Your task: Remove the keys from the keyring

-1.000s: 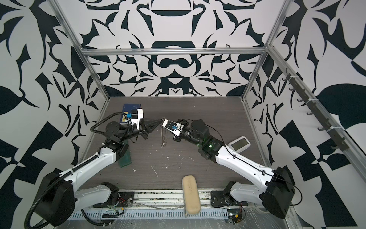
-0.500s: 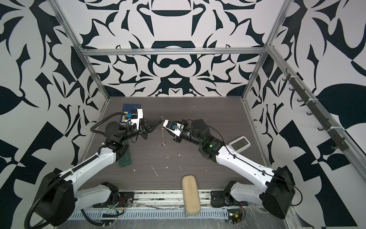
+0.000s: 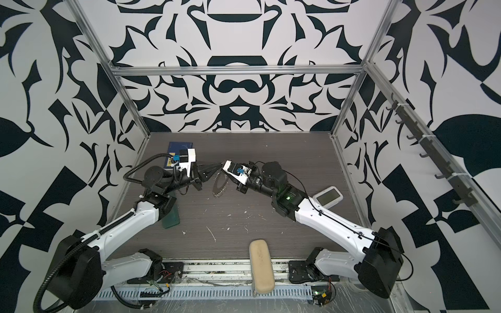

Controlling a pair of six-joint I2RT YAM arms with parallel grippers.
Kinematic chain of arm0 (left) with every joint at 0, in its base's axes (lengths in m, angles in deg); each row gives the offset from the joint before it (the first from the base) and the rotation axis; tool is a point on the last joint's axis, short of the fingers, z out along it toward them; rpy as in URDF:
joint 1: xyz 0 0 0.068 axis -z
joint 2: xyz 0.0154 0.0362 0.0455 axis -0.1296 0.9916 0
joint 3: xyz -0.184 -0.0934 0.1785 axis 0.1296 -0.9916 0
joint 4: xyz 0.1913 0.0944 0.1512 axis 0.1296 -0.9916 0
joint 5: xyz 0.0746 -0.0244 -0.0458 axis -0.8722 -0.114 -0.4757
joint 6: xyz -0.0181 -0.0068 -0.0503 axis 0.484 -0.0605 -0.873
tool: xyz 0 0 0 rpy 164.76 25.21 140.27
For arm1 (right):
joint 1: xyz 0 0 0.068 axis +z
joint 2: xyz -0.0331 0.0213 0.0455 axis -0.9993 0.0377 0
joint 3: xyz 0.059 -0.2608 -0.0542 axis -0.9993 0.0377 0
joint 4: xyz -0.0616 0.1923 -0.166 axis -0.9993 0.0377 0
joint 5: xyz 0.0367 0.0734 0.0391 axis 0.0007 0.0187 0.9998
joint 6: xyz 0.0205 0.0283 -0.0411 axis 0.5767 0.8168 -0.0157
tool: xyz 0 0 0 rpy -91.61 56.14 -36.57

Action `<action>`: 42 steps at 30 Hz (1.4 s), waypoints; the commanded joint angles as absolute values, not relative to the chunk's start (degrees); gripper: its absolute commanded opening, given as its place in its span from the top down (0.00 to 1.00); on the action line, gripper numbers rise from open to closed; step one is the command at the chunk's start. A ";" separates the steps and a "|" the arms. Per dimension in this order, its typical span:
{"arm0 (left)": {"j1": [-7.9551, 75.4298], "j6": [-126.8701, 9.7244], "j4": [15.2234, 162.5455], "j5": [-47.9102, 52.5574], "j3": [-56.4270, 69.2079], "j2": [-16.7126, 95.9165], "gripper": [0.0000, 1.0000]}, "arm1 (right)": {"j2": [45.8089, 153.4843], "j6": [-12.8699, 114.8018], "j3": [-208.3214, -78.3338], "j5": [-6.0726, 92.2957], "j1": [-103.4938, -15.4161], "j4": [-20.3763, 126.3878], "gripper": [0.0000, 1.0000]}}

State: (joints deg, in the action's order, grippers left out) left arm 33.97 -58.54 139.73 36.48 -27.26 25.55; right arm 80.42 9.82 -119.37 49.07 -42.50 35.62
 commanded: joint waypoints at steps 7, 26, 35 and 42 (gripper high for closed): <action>33.73 -59.02 141.97 36.80 -27.06 24.36 1.00 | 78.37 10.64 -120.74 44.72 -42.84 34.17 0.78; 33.73 -59.65 142.45 37.06 -26.07 25.24 1.00 | 78.98 11.56 -118.82 48.30 -42.84 30.09 0.74; 33.73 -61.02 143.24 37.07 -26.21 25.46 1.00 | 80.64 11.99 -119.68 51.25 -42.84 28.94 0.72; 33.73 -60.95 142.55 36.89 -26.06 25.08 1.00 | 80.80 11.21 -120.12 49.93 -42.84 31.05 0.83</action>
